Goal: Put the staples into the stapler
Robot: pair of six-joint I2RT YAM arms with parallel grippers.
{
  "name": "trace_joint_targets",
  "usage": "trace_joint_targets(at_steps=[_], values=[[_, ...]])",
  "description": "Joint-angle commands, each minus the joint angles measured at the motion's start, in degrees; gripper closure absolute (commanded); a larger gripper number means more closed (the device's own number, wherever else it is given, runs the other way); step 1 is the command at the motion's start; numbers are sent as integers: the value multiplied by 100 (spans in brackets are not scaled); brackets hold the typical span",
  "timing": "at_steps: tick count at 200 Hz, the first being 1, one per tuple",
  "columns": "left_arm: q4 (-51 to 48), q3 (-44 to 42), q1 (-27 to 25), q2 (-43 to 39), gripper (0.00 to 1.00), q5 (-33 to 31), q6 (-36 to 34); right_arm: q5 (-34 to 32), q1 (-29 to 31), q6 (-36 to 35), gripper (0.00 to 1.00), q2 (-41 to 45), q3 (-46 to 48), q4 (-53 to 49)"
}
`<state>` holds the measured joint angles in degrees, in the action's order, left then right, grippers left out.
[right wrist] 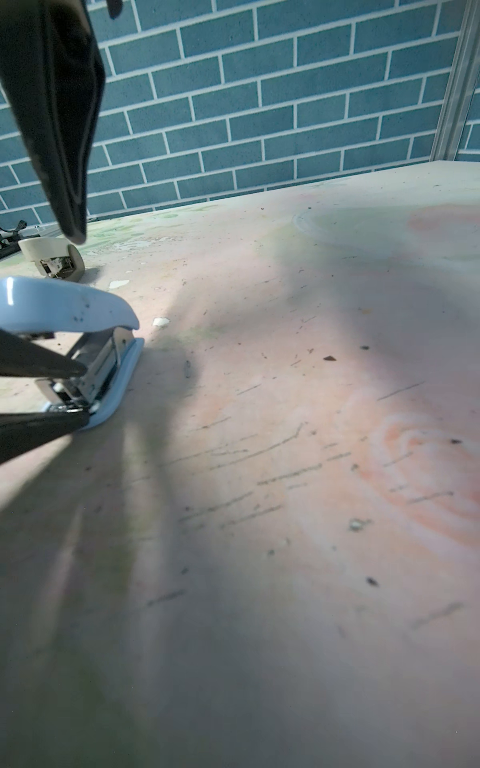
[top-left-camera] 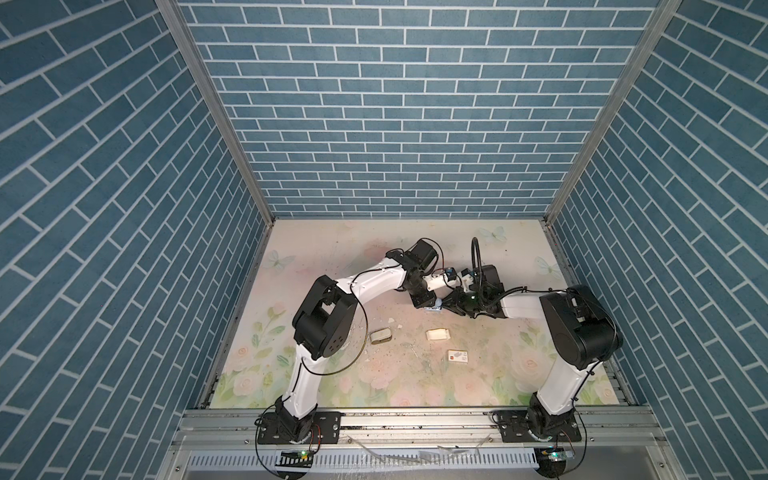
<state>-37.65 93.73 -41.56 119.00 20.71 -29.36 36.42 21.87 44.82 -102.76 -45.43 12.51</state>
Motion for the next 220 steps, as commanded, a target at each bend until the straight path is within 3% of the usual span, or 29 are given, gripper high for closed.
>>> trace_joint_targets(at_steps=[1,112,220], values=[[-71,114,-27,91,65,106,-35,4,-51,149,82,76,25,200],[-149,287,-62,235,64,136,-125,-196,-203,291,83,167,156,293],[-834,1008,-133,718,64,47,-644,-338,-597,131,84,1346,513,-521]])
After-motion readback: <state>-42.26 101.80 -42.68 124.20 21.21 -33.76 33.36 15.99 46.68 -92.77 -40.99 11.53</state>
